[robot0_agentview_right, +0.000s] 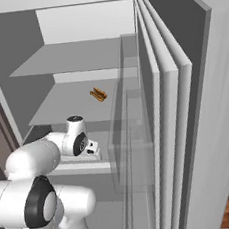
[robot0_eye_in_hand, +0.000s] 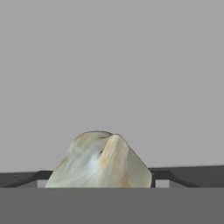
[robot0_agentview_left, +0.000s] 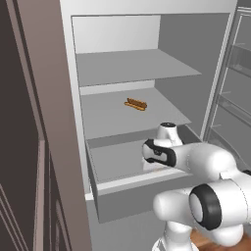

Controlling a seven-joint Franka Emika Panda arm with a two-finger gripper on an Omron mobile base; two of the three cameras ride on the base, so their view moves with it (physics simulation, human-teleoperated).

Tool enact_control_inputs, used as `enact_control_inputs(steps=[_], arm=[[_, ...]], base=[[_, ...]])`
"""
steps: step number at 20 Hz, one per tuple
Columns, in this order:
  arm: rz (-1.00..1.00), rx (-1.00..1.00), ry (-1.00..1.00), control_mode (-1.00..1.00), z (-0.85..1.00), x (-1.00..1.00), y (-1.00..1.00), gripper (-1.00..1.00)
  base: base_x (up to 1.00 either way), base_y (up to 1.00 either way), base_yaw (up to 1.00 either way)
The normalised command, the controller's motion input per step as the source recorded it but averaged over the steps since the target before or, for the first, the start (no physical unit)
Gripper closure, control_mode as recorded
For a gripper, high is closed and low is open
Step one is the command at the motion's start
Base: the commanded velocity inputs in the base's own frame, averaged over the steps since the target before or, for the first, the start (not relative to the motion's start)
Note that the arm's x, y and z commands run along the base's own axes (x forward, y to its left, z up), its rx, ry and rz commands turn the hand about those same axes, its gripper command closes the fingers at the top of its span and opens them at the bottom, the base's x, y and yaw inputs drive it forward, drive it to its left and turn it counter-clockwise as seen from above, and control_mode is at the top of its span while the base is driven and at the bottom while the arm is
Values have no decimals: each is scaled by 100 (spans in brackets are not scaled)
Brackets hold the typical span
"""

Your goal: Place the garlic and potato inside the fridge drawer. Close the drawer after placing the vegetables.

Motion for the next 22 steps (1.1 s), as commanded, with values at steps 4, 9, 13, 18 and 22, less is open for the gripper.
enact_control_inputs(steps=[4, 9, 13, 18, 22], arm=[[0, 0, 2, -100, -34, -33, 0, 100], [0, 0, 12, -100, -44, 0, 2, -100], [0, 0, 6, -100, -31, -4, 0, -100], [0, 0, -2, -100, 0, -22, 0, -100], [0, 0, -6, -100, 16, -6, 0, -100]], base=[[0, 0, 0], [0, 0, 0], [0, 0, 0], [0, 0, 0], [0, 0, 0]])
